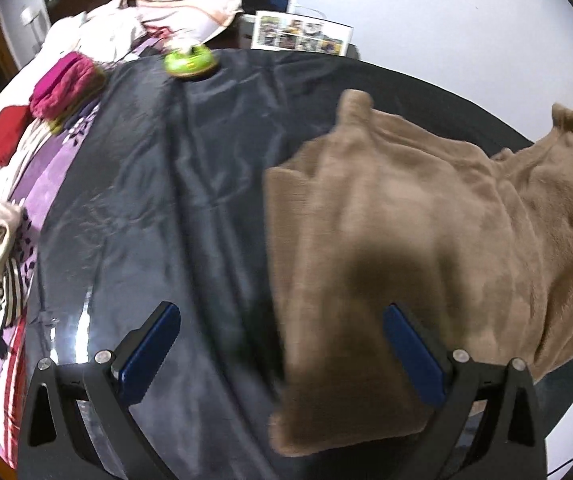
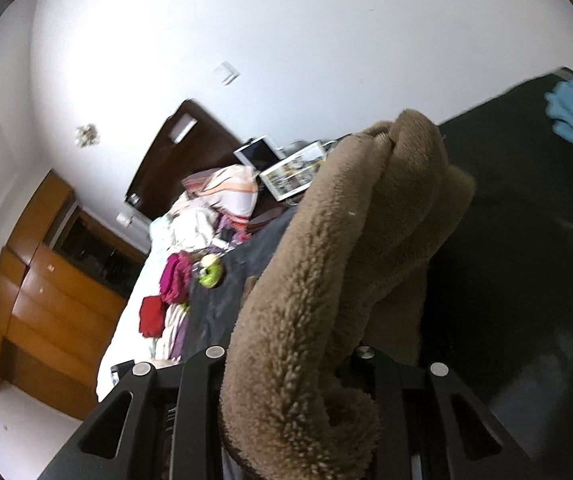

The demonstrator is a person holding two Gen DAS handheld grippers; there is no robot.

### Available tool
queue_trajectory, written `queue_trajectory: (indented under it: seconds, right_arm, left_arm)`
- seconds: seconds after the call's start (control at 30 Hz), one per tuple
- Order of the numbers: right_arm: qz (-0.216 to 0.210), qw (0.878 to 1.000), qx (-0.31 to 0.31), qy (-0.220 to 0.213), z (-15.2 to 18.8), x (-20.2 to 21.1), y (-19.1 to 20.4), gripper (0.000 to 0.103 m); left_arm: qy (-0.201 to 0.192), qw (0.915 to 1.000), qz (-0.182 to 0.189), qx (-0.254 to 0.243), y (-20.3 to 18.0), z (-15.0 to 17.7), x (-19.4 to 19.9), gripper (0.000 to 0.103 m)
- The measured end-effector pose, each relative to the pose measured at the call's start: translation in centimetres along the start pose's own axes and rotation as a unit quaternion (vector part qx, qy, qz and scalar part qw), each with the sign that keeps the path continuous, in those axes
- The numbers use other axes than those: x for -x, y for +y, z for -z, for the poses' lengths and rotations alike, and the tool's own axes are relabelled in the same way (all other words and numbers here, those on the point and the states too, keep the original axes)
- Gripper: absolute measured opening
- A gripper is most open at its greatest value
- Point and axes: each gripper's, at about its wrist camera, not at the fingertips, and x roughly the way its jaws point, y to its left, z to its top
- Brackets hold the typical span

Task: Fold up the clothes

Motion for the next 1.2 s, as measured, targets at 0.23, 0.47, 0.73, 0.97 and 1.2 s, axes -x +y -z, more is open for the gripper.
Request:
queue_trajectory:
  seconds: [0.23, 0.47, 0.73, 0.97, 1.2]
  right_arm:
    - [-0.029, 0.997, 0.072, 0.026, 3.0, -2.9, 6.4, 0.029]
    - [-0.026, 0.979, 0.181, 0.088, 9.2, -7.0, 11.5, 0.029]
    - [0.062, 0.925, 0.353, 0.126, 17.7, -13.3, 14.3, 0.034]
    - [0.023, 0.926, 0.352, 0.137, 19.3, -12.7, 14.8, 0.067]
    - [-0.063, 0.937, 0.305, 0.16, 18.4, -8.7, 14.7, 0.067]
  left_arm:
    - [-0.005, 0.9995, 0.001, 0.03, 4.0, 1.0, 0.8, 0.102]
    - [-0.006, 0.999, 0.002, 0.044, 6.8, 1.0, 0.6, 0.102]
    - [-0.007, 0.9986, -0.002, 0.052, 8.4, 1.3, 0.8, 0.102]
    - [-0.007, 0.9981, 0.003, 0.062, 9.1, 1.3, 1.1, 0.102]
    - [-0.035, 0.9973, 0.011, 0.063, 9.3, 0.0, 3.7, 0.102]
